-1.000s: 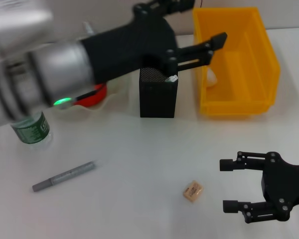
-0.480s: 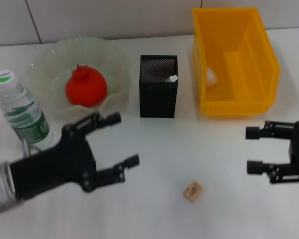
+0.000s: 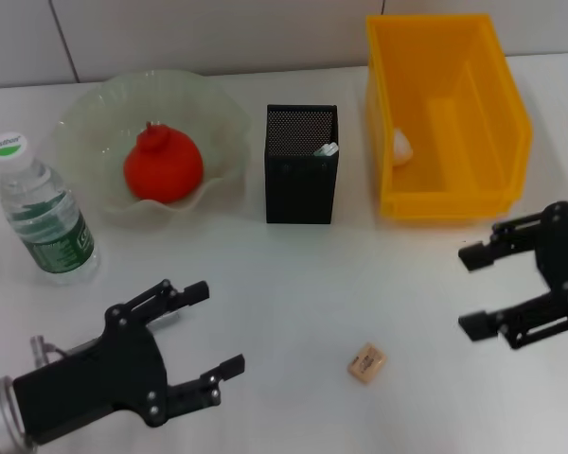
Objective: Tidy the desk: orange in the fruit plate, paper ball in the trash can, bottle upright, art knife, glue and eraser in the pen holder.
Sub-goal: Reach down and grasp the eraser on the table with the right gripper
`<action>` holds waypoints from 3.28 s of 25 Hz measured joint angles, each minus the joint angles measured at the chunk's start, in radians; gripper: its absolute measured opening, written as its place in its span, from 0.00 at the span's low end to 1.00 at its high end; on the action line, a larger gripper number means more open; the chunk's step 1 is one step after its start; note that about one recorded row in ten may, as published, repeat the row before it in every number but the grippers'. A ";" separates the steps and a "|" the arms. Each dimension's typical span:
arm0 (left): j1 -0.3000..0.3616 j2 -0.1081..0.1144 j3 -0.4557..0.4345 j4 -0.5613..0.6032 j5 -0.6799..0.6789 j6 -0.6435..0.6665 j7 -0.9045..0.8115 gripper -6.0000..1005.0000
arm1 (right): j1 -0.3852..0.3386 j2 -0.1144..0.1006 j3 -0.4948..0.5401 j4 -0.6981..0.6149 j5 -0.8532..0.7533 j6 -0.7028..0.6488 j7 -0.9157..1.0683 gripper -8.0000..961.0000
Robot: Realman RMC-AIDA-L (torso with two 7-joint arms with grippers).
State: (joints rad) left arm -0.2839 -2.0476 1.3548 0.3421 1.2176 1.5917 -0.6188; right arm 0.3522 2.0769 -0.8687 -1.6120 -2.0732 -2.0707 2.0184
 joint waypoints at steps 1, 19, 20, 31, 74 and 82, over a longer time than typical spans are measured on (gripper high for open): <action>0.016 -0.001 -0.001 0.000 0.000 0.003 0.013 0.84 | 0.014 0.000 -0.042 -0.046 -0.052 -0.005 0.045 0.81; 0.039 0.006 -0.028 -0.017 0.000 -0.005 0.000 0.83 | 0.247 0.015 -0.587 -0.168 -0.485 0.065 0.762 0.81; 0.039 0.006 -0.028 -0.017 0.000 -0.005 0.000 0.83 | 0.247 0.015 -0.603 -0.164 -0.487 0.075 0.775 0.81; 0.034 0.018 -0.028 -0.013 0.002 -0.009 -0.055 0.83 | 0.282 0.015 -0.735 -0.058 -0.476 0.202 0.936 0.80; 0.006 0.005 -0.017 -0.017 0.023 -0.092 -0.079 0.83 | 0.381 0.013 -0.919 0.290 -0.461 0.395 0.938 0.76; 0.005 0.004 -0.017 -0.017 0.023 -0.089 -0.079 0.83 | 0.385 0.015 -0.944 0.302 -0.475 0.414 0.938 0.76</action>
State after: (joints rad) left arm -0.2793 -2.0439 1.3376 0.3252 1.2409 1.5030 -0.6980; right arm 0.7368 2.0916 -1.8123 -1.3100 -2.5486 -1.6563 2.9559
